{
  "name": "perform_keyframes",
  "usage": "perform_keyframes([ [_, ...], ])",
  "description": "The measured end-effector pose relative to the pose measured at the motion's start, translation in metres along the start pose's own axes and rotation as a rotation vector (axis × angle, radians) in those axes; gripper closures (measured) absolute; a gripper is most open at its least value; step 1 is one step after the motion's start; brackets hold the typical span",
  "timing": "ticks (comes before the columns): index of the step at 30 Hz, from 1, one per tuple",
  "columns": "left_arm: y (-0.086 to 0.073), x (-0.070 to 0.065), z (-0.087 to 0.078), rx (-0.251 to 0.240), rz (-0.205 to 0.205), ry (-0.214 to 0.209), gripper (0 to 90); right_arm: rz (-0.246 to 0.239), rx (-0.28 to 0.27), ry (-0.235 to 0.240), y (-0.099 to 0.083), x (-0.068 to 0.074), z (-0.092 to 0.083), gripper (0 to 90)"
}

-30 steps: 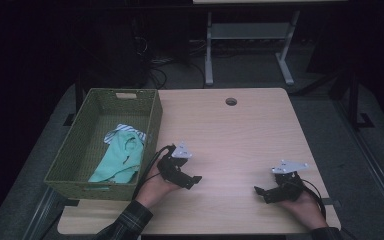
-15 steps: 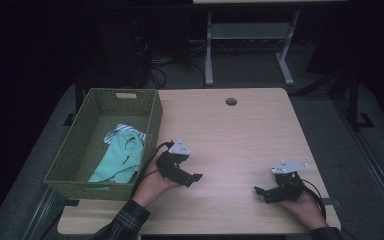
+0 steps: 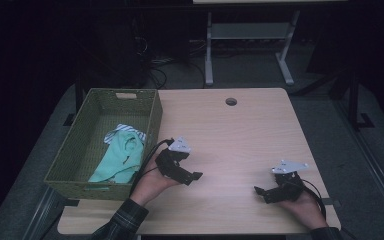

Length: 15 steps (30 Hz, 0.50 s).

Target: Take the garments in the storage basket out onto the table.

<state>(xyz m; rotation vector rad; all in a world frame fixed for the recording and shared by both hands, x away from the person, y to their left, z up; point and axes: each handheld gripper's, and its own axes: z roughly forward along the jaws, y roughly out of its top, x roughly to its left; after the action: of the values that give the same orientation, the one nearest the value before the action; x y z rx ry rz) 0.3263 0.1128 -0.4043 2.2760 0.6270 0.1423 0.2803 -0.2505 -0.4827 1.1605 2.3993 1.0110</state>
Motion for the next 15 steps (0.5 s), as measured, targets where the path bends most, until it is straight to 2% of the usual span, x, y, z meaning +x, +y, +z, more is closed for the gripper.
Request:
perform_keyframes([
  [3,0.003,0.001,-0.003,0.005,0.010,-0.002,13.7,0.000,0.000,0.000,0.000,0.000,0.000,1.7],
  [6,0.006,0.000,-0.008,-0.013,0.004,-0.005,13.7,0.000,0.000,0.000,0.000,0.000,0.000,1.7],
  [7,0.007,0.001,-0.009,-0.020,0.012,-0.007,13.8,-0.001,0.000,0.000,0.000,0.000,0.000,1.7],
  [15,0.011,0.001,-0.015,-0.033,0.026,-0.009,13.8,-0.001,0.000,0.000,0.000,0.000,0.000,1.7],
])
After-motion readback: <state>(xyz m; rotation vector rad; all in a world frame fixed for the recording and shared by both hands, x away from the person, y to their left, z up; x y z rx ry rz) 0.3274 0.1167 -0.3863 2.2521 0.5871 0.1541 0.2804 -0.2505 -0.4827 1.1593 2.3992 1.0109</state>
